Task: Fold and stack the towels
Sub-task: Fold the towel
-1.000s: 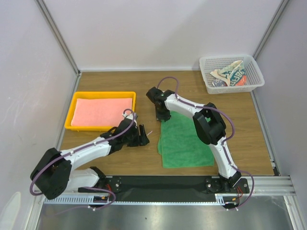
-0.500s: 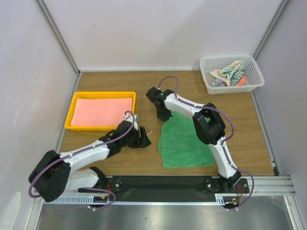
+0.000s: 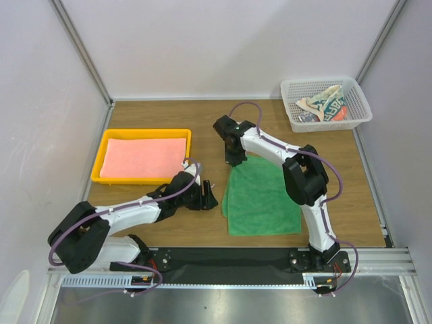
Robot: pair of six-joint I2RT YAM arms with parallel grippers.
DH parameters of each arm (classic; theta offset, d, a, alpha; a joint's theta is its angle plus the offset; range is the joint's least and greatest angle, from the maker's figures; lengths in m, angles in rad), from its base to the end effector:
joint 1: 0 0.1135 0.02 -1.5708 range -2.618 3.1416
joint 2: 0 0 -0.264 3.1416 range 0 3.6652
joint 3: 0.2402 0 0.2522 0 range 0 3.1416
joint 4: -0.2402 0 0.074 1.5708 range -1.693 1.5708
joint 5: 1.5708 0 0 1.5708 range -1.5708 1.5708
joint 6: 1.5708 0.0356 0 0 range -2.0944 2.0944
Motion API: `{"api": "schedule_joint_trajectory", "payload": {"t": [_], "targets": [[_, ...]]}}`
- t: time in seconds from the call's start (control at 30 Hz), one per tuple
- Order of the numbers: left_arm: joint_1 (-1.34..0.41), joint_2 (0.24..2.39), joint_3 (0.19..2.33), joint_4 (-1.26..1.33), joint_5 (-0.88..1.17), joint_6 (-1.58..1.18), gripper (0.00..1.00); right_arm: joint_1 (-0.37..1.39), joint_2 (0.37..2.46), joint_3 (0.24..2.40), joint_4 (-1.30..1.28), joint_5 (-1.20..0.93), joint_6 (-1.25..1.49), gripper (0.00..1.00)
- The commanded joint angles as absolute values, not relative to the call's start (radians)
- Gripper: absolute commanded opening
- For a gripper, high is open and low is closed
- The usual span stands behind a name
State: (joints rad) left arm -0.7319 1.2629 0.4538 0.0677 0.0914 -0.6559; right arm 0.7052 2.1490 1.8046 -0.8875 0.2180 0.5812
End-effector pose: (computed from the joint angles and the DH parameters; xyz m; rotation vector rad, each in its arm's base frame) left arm 0.1713 -0.1583 0.1553 0.1423 2.4445 -0.7753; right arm 0.3486 0.2866 0.2058 -0.1186 2.7392 0.0412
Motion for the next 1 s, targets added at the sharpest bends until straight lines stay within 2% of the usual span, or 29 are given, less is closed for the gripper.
{"api": "schedule_joint_trajectory", "payload": {"t": [0.0,0.37,0.6,0.97], "targets": [[-0.739,1.284,0.5,0.129,0.104,-0.661,0.67,0.69,2.074,1.779,-0.864,0.204,0.54,0.0],[-0.773,1.397,0.613,0.103,0.088,-0.638,0.63,0.588,1.928,1.652,-0.769,0.14,0.5,0.0],[-0.779,1.52,0.725,0.028,0.063,-0.65,0.55,0.571,1.928,1.644,-0.721,0.117,0.503,0.0],[-0.853,1.546,0.693,-0.055,0.051,-0.715,0.5,0.532,1.994,1.654,-0.65,0.078,0.489,0.0]]}}
